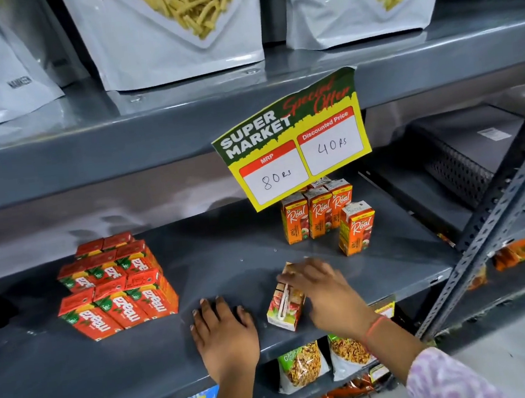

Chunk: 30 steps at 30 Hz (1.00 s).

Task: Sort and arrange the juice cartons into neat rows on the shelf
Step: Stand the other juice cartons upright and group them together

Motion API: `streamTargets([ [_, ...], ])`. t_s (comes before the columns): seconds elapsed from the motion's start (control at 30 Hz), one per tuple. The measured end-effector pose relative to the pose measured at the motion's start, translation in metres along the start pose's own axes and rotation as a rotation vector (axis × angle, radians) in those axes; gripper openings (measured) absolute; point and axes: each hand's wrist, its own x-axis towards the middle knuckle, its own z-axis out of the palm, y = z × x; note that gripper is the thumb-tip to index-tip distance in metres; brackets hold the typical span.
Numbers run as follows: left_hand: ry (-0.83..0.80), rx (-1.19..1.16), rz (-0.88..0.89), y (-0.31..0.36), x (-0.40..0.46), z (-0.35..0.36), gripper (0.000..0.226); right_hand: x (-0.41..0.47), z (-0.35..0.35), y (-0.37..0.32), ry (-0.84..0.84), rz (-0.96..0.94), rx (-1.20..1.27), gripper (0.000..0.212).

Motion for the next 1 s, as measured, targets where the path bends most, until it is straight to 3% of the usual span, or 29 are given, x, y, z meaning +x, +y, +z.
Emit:
streamTargets([
  [0.13,0.005,0.003,0.027,0.0,-0.001,-0.001,0.047,0.006,0.0,-0.02,-0.207,-0.22,-0.214,0.066],
  [0.27,0.006,0.018,0.033,0.0,-0.001,-0.002,0.053,0.014,0.01,-0.02,-0.096,-0.372,-0.386,0.05],
  [0.37,-0.008,0.019,0.04,0.001,-0.001,-0.003,0.058,0.018,0.007,-0.012,-0.017,-0.379,-0.279,0.053],
  [0.73,-0.001,0.02,0.029,0.004,-0.002,-0.007,0.056,0.034,-0.057,0.02,-0.128,0.203,0.581,0.06],
  [1.0,-0.022,0.012,0.016,0.005,-0.002,-0.009,0.059,0.057,-0.082,0.044,-0.145,0.28,0.617,0.061],
])
